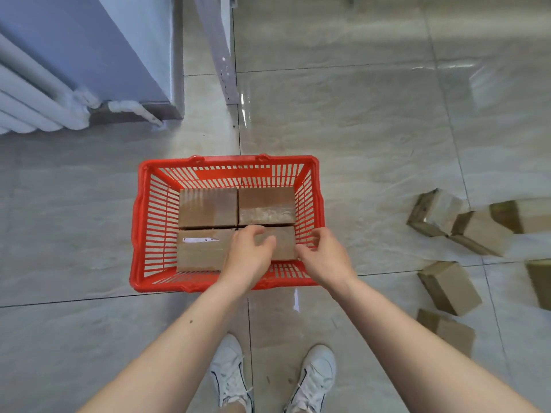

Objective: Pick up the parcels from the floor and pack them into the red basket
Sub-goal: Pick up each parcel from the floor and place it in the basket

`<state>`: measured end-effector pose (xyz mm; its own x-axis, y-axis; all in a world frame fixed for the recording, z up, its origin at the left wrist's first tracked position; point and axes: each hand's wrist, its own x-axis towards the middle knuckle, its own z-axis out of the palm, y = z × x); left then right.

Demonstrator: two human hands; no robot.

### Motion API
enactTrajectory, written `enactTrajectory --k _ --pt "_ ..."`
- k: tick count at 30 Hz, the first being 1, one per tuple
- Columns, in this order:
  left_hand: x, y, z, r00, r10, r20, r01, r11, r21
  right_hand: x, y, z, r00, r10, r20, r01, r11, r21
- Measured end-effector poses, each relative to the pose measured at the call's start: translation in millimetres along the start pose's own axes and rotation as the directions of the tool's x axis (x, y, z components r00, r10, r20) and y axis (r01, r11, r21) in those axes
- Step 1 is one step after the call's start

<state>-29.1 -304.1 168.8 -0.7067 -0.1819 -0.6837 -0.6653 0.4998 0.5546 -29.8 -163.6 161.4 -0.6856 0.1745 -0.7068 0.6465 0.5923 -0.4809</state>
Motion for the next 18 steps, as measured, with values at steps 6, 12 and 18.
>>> enactTrajectory --k 6,12,18 --pt "-54 70 1 0.995 0.092 0.027 -0.093 0.995 0.024 -55 -1 -72 0.997 0.050 -0.055 -0.045 0.996 0.080" --pt "-86 121 22 0.980 0.167 0.111 -0.177 0.980 0.088 -86 24 -125 0.979 0.165 -0.116 -0.135 0.964 0.229" --pt "-111 152 72 0.948 0.230 0.218 -0.271 0.945 0.183 -105 82 -169 0.945 0.280 -0.168 -0.206 0.909 0.361"
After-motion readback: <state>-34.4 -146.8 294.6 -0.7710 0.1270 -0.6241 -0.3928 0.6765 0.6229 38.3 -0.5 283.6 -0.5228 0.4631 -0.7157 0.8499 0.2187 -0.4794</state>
